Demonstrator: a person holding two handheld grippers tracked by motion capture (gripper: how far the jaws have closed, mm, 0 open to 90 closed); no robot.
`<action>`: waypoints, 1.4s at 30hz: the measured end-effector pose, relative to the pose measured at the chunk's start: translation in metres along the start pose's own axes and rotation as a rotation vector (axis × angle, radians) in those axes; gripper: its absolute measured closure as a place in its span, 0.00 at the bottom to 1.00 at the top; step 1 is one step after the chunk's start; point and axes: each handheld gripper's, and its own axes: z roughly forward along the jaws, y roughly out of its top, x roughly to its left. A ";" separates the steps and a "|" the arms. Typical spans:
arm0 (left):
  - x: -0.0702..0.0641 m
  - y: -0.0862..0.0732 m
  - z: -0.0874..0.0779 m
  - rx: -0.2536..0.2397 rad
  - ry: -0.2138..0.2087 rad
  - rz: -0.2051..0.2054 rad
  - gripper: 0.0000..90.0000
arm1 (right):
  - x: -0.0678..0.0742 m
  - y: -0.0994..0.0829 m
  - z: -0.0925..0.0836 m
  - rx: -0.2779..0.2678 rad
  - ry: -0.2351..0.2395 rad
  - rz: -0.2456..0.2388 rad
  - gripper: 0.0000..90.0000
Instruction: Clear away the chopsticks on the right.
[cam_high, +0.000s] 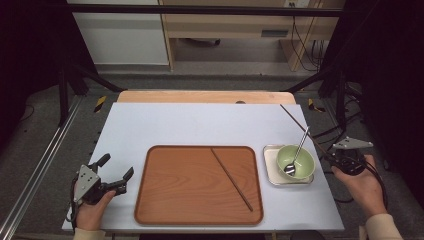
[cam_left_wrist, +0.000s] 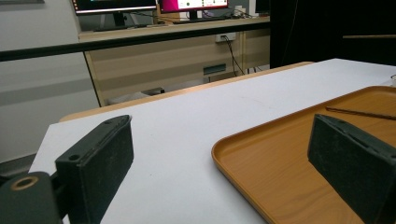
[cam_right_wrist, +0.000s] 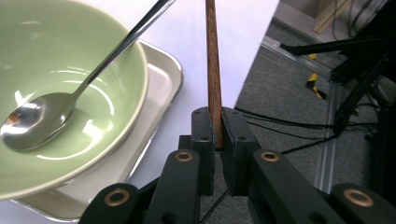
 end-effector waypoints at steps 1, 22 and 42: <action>0.000 0.000 0.000 0.000 0.001 0.000 0.07 | -0.001 0.000 -0.001 -0.005 -0.009 -0.003 0.94; 0.001 0.000 -0.001 -0.007 0.008 -0.006 0.06 | 0.029 0.052 -0.049 -0.190 -0.092 0.069 0.94; 0.004 -0.001 -0.001 -0.012 0.008 -0.026 0.06 | 0.174 0.086 -0.032 -0.068 0.236 -0.071 0.94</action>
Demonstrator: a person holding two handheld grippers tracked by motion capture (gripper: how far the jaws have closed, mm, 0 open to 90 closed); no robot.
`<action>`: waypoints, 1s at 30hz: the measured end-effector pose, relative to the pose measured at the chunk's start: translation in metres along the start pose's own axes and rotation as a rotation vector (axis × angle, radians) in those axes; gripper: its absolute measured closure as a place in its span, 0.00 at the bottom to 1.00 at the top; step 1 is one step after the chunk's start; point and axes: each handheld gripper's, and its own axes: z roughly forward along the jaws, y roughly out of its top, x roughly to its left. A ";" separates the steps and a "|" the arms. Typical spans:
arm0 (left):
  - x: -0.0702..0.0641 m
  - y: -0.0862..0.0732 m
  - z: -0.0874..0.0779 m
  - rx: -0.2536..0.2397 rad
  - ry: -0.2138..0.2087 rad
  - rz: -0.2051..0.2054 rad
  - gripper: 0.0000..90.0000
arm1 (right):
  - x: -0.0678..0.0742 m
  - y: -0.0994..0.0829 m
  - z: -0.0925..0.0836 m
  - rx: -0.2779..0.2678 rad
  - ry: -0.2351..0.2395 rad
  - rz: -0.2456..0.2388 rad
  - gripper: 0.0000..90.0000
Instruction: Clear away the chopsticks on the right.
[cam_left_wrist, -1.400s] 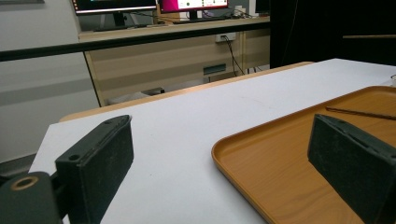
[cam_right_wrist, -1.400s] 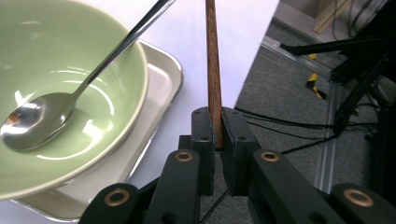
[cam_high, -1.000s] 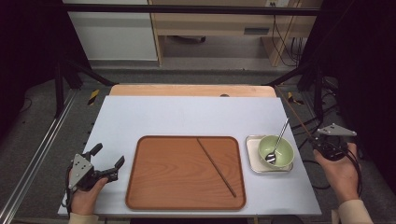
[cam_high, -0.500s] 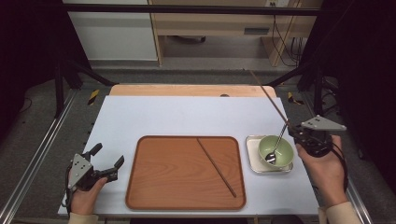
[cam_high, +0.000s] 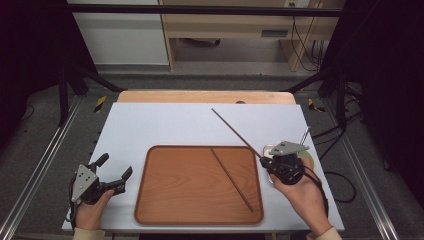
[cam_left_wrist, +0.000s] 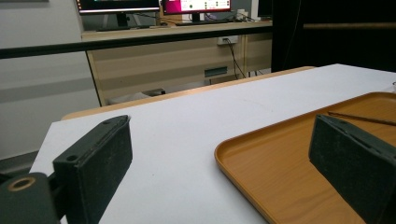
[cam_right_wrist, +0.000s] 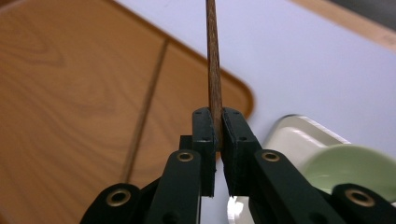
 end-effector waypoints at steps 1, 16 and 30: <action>0.000 0.000 -0.001 -0.003 0.001 0.004 0.06 | 0.005 -0.001 0.004 0.009 0.012 0.001 0.94; -0.002 0.002 -0.001 -0.004 0.000 0.014 0.06 | 0.043 -0.026 0.028 0.100 0.120 0.020 0.94; -0.003 0.002 0.000 -0.005 -0.005 0.015 0.07 | 0.065 -0.043 0.037 0.185 0.153 0.010 0.94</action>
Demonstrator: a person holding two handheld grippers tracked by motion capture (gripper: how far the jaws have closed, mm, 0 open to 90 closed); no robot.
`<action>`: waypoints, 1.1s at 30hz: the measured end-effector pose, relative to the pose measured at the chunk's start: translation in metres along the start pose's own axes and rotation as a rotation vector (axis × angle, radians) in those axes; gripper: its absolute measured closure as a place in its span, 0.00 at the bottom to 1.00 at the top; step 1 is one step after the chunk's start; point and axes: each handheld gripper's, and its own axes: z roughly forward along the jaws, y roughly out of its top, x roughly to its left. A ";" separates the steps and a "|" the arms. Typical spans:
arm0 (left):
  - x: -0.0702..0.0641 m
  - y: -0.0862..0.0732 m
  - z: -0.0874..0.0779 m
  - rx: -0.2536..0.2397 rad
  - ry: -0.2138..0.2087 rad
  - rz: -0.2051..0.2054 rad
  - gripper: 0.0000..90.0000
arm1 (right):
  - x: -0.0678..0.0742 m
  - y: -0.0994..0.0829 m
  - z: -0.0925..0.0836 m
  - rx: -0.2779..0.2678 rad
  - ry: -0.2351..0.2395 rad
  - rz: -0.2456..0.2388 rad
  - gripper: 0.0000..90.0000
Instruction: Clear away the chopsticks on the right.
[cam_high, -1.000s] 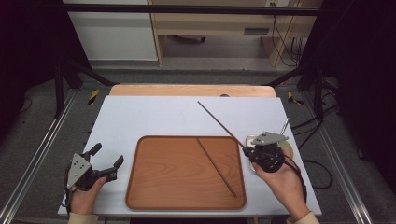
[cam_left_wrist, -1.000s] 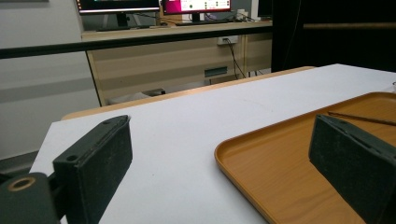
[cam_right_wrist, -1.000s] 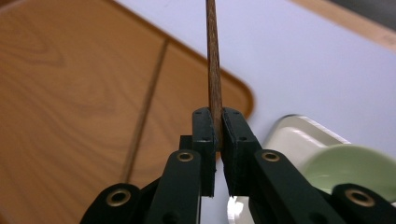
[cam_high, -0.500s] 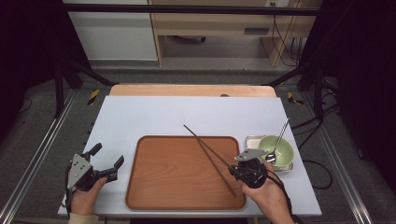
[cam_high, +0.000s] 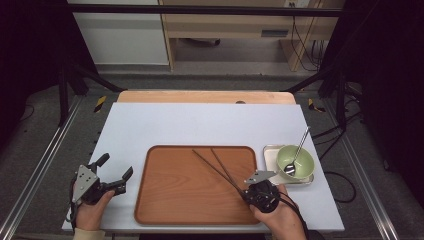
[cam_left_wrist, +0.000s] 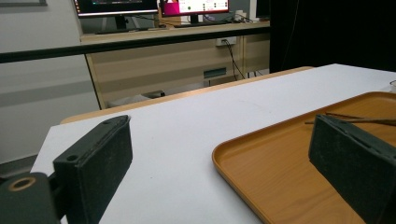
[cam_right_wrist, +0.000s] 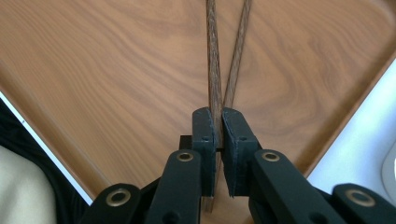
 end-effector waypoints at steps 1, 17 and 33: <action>0.000 0.000 0.000 0.000 0.000 -0.001 0.07 | 0.001 0.000 0.000 0.008 -0.007 0.015 0.94; -0.002 0.003 0.001 0.021 -0.020 -0.003 0.08 | 0.009 -0.015 0.016 0.060 0.015 0.055 0.93; -0.030 0.037 0.006 0.117 -0.097 0.010 0.20 | -0.010 -0.011 0.004 -0.164 0.035 0.062 0.69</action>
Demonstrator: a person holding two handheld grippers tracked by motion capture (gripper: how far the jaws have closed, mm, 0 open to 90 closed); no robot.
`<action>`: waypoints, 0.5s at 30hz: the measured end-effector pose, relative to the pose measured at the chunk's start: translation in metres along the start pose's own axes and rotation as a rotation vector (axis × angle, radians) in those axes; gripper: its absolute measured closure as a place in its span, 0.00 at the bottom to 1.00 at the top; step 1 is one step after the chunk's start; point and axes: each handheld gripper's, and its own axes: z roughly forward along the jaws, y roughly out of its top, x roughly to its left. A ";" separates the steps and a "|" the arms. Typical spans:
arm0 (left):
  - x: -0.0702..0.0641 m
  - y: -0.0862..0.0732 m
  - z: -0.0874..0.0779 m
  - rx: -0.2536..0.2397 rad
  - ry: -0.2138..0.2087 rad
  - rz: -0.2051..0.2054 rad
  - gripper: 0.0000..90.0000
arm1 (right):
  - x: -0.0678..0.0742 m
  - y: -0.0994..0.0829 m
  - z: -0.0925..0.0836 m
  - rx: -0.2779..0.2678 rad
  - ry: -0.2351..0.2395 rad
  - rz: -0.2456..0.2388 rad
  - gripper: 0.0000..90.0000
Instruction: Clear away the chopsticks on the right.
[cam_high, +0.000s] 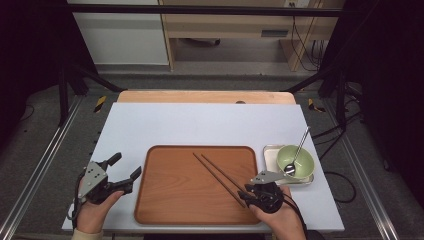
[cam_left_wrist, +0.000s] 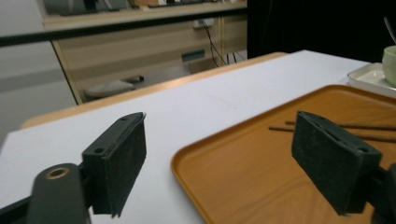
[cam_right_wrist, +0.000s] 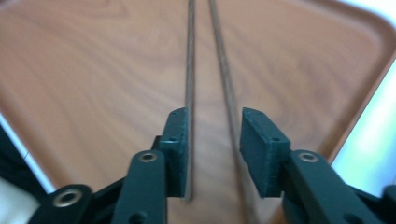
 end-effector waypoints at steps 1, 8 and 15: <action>-0.003 0.001 0.003 0.017 -0.009 0.002 0.21 | -0.002 0.001 0.001 -0.014 -0.004 0.008 0.66; -0.020 0.007 0.031 0.133 -0.076 0.039 0.34 | -0.010 0.010 0.004 -0.134 -0.032 -0.041 0.41; -0.046 0.013 0.055 0.237 -0.161 0.067 0.57 | -0.011 0.009 0.005 -0.253 -0.054 -0.078 0.18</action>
